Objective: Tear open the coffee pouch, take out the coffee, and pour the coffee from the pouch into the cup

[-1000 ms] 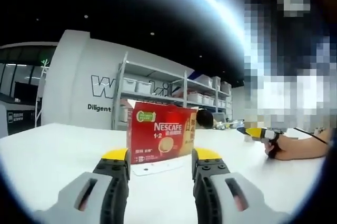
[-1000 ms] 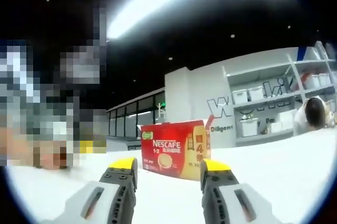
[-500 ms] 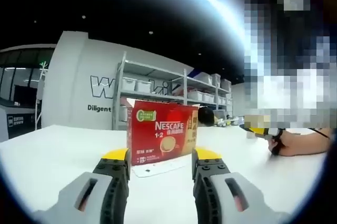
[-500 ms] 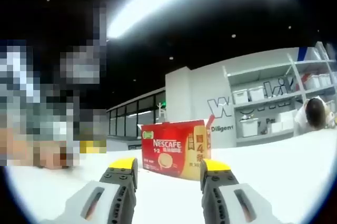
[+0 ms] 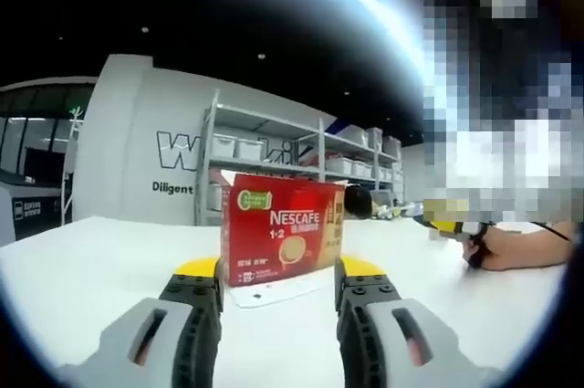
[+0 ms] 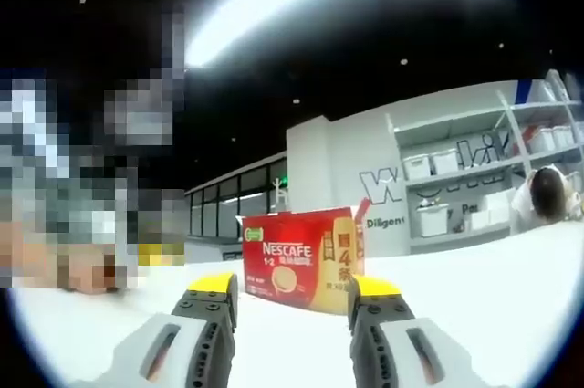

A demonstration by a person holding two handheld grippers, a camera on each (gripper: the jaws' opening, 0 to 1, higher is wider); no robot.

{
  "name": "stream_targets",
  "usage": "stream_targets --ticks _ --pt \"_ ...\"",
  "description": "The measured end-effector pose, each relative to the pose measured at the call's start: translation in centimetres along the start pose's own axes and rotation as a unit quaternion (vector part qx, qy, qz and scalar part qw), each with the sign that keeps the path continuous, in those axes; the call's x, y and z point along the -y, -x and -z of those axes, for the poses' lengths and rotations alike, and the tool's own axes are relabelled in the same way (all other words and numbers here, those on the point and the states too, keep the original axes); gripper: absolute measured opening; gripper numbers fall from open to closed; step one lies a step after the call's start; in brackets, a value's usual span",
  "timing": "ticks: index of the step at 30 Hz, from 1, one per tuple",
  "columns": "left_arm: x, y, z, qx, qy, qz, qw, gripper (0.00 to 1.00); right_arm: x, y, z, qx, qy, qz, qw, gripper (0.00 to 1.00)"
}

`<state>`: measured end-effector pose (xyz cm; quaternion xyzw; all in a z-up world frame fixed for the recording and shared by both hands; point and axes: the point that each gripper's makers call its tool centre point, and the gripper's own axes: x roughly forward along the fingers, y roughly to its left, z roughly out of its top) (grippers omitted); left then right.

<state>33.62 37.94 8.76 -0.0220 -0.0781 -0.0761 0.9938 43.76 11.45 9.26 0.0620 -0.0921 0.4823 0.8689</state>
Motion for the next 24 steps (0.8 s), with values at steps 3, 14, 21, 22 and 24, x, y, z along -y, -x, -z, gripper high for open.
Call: stream_targets --ticks 3,14,21,22,24 --pt "-0.7 -0.5 0.1 0.000 0.006 -0.011 0.9999 0.51 -0.2 0.0 0.1 -0.002 0.002 -0.001 1.0000 0.49" --pt "-0.1 -0.6 -0.1 0.001 0.001 -0.005 1.0000 0.51 -0.2 -0.2 0.4 -0.011 0.005 -0.003 0.9999 0.50" --pt "-0.2 -0.6 -0.1 0.001 0.002 -0.003 1.0000 0.51 0.5 -0.8 0.4 -0.008 0.004 0.001 1.0000 0.51" --pt "-0.2 -0.7 -0.1 0.001 0.002 -0.003 1.0000 0.51 0.6 -0.8 0.4 -0.008 0.004 0.001 1.0000 0.51" --pt "-0.2 -0.7 -0.1 0.002 0.002 -0.003 1.0000 0.51 0.6 -0.9 0.4 -0.008 0.003 0.002 1.0000 0.51"
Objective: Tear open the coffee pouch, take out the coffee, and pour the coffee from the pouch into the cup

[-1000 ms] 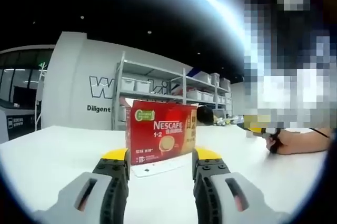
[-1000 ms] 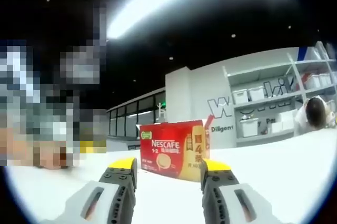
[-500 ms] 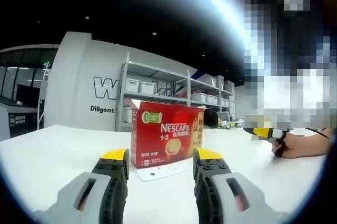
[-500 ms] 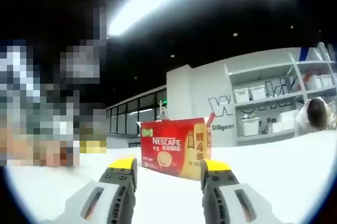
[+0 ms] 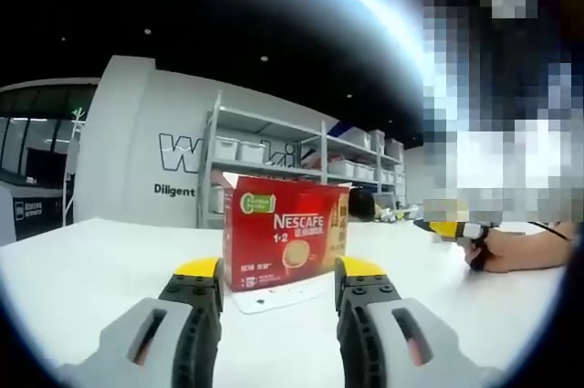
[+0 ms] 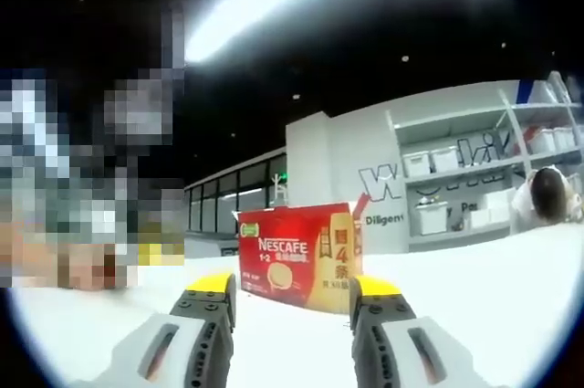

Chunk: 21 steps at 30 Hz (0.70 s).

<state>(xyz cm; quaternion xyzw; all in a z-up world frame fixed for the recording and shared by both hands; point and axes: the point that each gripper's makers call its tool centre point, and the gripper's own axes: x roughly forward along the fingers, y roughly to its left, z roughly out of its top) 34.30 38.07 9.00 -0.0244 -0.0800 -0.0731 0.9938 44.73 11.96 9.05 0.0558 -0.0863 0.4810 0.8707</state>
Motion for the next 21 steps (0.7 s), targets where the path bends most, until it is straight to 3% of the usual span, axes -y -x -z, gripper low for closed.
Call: stream_targets --ticks 13,21 --pt "-1.1 -1.2 0.1 0.003 0.003 -0.006 1.0000 0.52 0.6 -1.4 0.3 -0.001 0.002 -0.007 1.0000 0.51" --pt "-0.9 -1.9 0.3 0.001 -0.004 0.001 1.0000 0.52 0.9 -1.8 0.4 0.000 0.004 -0.010 0.9999 0.51"
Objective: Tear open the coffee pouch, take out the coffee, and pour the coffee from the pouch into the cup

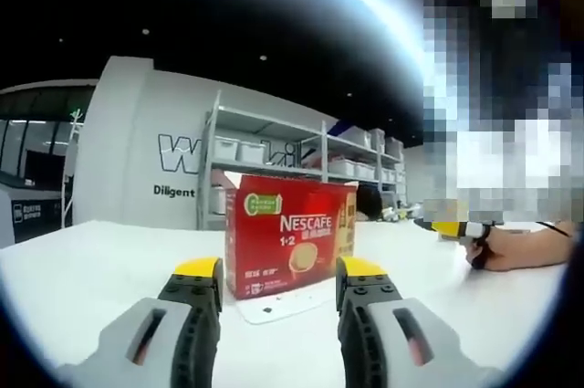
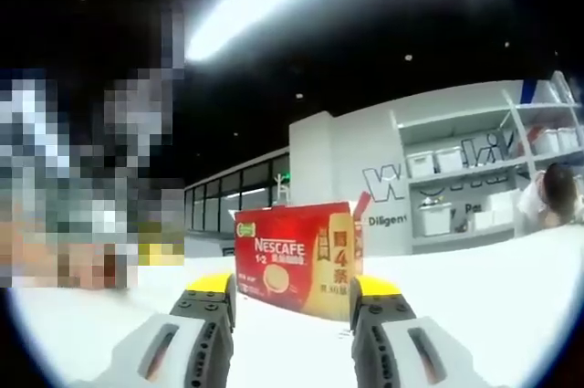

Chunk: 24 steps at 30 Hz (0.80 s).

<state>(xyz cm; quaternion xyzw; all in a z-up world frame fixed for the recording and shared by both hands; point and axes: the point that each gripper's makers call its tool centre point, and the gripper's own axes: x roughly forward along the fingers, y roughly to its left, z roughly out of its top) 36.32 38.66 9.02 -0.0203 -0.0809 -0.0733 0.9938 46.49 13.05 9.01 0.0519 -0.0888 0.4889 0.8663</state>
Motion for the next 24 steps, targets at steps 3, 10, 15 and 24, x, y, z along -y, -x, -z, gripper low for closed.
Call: stream_targets --ticks 3,10,15,24 --pt "0.0 0.1 0.0 0.001 0.004 -0.002 1.0000 0.52 0.4 -0.7 0.1 0.000 0.004 0.000 1.0000 0.51" --pt "0.3 0.4 0.0 0.000 0.003 -0.001 1.0000 0.52 0.6 -1.0 0.0 0.000 -0.001 -0.001 1.0000 0.51" --pt "0.6 0.5 0.0 -0.001 0.001 -0.001 1.0000 0.51 0.6 -1.0 0.1 -0.002 -0.013 -0.003 0.9999 0.51" --pt "0.8 0.6 0.0 -0.002 0.001 -0.001 1.0000 0.51 1.9 -1.4 -0.2 0.010 -0.028 0.000 0.9996 0.50"
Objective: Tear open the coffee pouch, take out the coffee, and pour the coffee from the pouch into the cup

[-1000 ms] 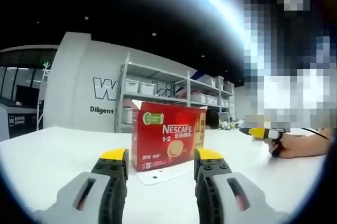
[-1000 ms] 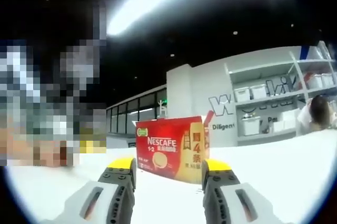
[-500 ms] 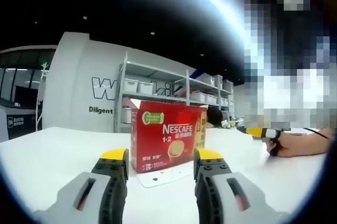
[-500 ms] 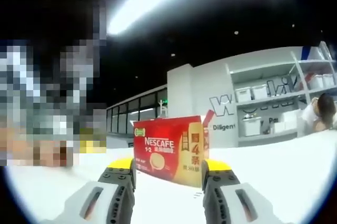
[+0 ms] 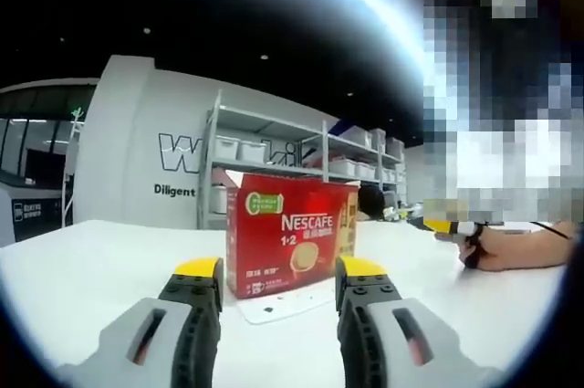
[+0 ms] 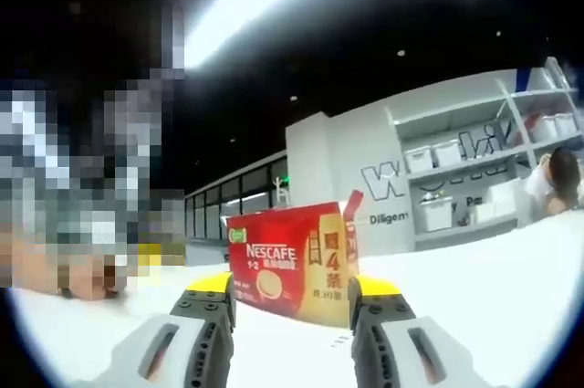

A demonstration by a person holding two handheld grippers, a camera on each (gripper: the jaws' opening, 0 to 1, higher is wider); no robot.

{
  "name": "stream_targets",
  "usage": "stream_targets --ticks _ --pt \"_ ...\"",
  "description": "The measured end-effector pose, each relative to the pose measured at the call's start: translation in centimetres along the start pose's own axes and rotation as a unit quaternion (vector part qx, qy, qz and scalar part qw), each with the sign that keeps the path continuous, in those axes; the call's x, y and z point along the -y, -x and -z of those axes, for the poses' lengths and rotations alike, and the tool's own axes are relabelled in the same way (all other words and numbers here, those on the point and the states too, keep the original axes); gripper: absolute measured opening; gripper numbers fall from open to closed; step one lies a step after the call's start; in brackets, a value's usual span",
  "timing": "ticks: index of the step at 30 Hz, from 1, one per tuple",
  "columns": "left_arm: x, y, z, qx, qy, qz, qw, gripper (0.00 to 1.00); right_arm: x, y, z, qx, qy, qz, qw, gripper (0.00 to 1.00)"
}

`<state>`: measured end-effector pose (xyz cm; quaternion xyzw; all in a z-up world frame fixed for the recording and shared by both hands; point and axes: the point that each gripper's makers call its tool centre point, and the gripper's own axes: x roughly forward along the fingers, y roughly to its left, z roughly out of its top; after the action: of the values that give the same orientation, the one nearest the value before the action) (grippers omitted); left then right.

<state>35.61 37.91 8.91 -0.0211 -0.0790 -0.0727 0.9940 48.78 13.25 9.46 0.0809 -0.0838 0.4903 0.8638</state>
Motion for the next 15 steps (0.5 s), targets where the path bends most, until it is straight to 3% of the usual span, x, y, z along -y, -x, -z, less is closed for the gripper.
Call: stream_targets --ticks 15 --pt "-0.6 -0.6 0.0 -0.001 0.006 -0.002 1.0000 0.51 1.5 -1.0 0.0 0.006 0.000 0.013 0.9999 0.50"
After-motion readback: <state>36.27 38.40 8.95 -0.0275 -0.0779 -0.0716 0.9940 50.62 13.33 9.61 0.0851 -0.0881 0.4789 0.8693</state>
